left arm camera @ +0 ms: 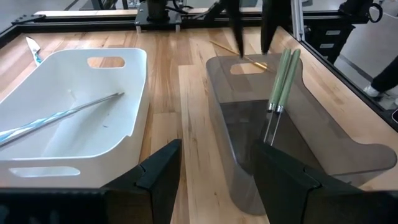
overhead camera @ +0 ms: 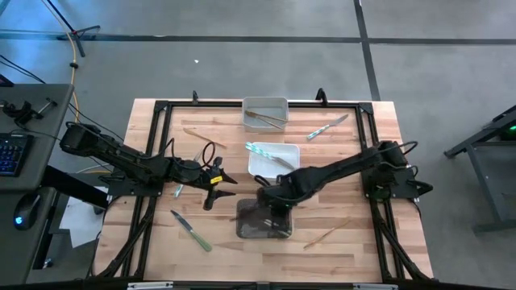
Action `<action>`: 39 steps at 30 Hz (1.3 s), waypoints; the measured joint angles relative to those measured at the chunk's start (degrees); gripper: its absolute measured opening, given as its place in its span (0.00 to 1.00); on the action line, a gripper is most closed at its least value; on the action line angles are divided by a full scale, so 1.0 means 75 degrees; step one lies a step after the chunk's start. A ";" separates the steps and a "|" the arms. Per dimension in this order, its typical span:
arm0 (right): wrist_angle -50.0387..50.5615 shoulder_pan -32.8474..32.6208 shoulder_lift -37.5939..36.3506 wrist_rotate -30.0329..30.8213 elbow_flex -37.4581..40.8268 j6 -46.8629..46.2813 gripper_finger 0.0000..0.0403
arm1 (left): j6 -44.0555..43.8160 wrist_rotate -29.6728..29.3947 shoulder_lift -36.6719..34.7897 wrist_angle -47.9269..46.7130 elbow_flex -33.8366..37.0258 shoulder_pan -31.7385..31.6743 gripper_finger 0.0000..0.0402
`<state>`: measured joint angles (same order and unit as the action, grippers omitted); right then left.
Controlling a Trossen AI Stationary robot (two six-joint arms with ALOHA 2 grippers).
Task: Sort silverware by color (type)
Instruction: Put the gold table knife into the gray bin
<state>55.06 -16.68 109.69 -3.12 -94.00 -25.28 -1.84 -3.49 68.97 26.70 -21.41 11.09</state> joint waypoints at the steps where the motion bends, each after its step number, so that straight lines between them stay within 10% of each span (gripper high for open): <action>1: 0.0029 -0.0126 -0.0126 0.0288 0.0000 0.0258 0.20 | -0.0001 0.0000 0.0000 -0.0014 0.0000 0.0000 0.45; 5: -0.0676 -0.0544 -0.0660 0.0906 0.0621 0.0920 0.03 | -0.0001 0.0000 0.0000 -0.0047 0.0000 0.0000 0.45; 18: -0.7140 -0.0649 -0.4006 0.1662 0.6162 0.1977 0.00 | -0.0306 -0.0397 0.0000 -0.0021 0.0000 0.0000 0.45; 27: -0.7668 -0.0939 -0.6193 0.3408 0.8133 0.1815 0.00 | -0.0762 -0.1365 0.0074 -0.0330 -0.0002 0.0201 0.45; 39: -1.0244 -0.1039 -0.6466 0.3944 1.0104 0.1979 0.00 | -0.1771 -0.2177 0.0453 -0.1955 0.0000 0.0636 0.27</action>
<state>-21.76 -24.47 61.19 26.46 -18.21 -10.44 -15.12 -19.81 72.37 12.03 -21.41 15.86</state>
